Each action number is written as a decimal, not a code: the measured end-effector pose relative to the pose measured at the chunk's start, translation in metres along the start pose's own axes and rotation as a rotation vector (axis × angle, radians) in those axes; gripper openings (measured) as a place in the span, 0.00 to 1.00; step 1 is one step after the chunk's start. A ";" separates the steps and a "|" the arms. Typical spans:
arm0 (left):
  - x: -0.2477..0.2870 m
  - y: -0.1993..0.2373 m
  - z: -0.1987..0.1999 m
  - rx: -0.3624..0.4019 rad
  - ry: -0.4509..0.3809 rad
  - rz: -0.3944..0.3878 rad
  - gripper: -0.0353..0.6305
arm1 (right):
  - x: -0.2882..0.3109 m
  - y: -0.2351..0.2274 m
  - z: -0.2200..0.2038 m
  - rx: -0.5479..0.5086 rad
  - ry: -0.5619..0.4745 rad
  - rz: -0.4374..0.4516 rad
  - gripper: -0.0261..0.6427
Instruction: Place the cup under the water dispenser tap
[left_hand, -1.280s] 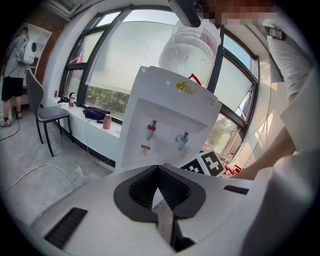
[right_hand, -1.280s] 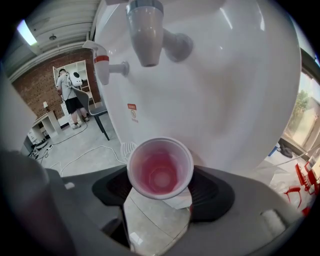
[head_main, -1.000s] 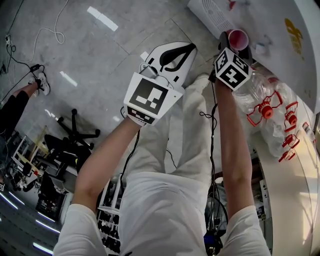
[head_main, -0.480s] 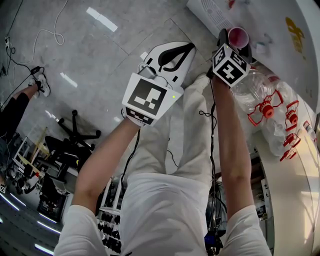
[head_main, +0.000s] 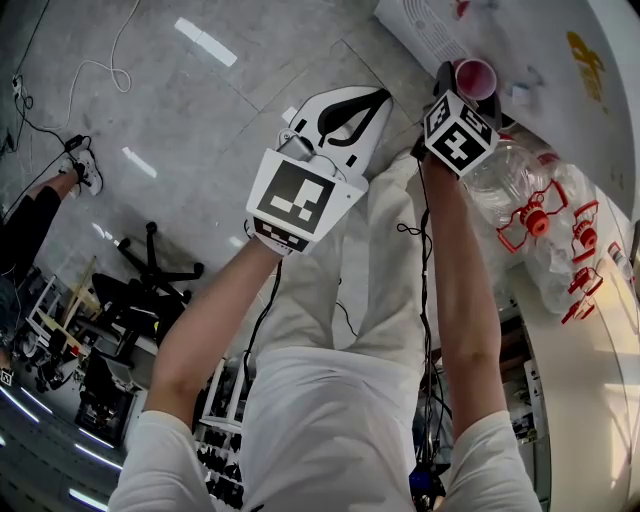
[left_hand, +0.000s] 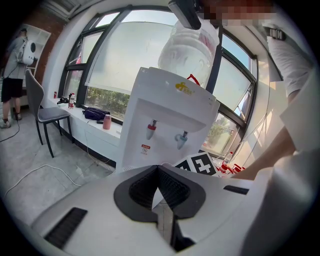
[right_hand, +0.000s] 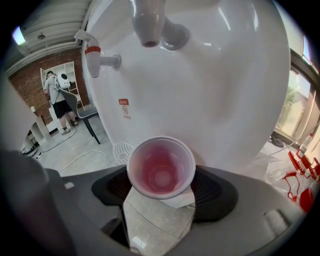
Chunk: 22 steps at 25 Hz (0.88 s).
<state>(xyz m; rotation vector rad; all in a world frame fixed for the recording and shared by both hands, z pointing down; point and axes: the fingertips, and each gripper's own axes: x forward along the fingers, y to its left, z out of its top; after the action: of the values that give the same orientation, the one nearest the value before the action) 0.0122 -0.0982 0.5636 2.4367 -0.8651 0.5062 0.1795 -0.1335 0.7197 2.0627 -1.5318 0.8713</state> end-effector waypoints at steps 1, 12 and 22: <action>0.000 0.000 0.000 0.001 -0.001 -0.001 0.06 | 0.001 0.000 0.001 -0.001 -0.001 0.000 0.57; -0.005 0.000 -0.005 0.001 0.000 0.004 0.06 | 0.007 -0.001 0.007 -0.007 -0.018 -0.022 0.58; -0.008 0.004 -0.005 0.000 -0.004 0.007 0.06 | 0.005 -0.002 -0.001 0.007 -0.011 -0.056 0.63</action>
<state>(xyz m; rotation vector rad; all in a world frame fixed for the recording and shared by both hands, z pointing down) 0.0028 -0.0939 0.5648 2.4366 -0.8753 0.5037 0.1824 -0.1355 0.7236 2.1080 -1.4717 0.8471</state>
